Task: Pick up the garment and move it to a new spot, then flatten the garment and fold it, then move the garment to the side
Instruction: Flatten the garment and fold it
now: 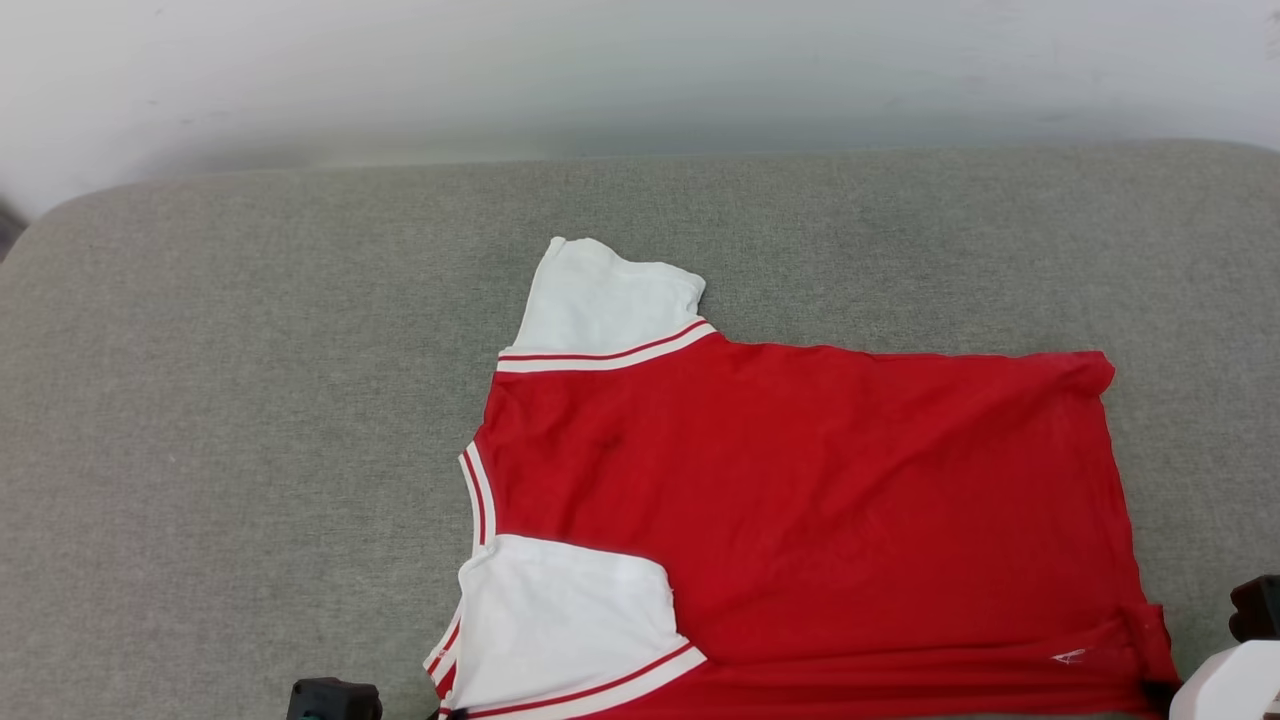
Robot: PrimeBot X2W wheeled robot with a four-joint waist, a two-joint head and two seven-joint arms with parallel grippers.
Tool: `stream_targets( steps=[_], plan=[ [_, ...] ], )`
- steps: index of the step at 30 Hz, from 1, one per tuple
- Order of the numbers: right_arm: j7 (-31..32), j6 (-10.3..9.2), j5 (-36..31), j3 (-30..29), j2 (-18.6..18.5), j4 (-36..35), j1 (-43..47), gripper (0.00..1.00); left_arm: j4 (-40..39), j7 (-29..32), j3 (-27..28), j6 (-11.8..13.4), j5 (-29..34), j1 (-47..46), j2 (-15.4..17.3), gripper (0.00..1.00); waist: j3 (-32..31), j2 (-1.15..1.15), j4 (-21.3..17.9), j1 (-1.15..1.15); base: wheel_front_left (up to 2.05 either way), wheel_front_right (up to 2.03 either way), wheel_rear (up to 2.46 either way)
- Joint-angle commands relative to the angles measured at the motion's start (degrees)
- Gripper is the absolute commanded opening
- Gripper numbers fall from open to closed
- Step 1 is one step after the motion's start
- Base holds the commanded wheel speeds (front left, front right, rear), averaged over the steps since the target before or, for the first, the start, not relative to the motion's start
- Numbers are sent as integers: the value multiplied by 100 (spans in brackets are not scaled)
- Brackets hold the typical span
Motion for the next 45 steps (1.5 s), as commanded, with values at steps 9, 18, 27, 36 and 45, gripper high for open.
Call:
stream_targets(
  steps=[9,18,27,36,45],
  plan=[
    [-408,-11,-112,-2,15,503,-312,100,526,-234,-23,-198,22,-264,-39,100,40,0,-39,0,0,0,0],
    [-1201,-9,-14,-25,17,241,-630,100,524,-1203,364,-208,58,-536,-184,100,-106,0,-74,0,0,0,0],
    [-2498,-9,64,85,132,-324,-819,100,103,-2324,824,-387,650,-880,-325,100,-254,0,-196,0,0,0,0],
    [-3880,-8,-167,499,50,-505,-1141,100,-280,-2355,1355,-559,1435,-1262,-538,100,-28,0,-555,0,0,0,0],
    [-4258,-8,-403,721,321,-650,-1508,100,365,-669,1283,-1203,1091,-2811,199,100,699,0,-1093,0,0,0,0]
  ],
)
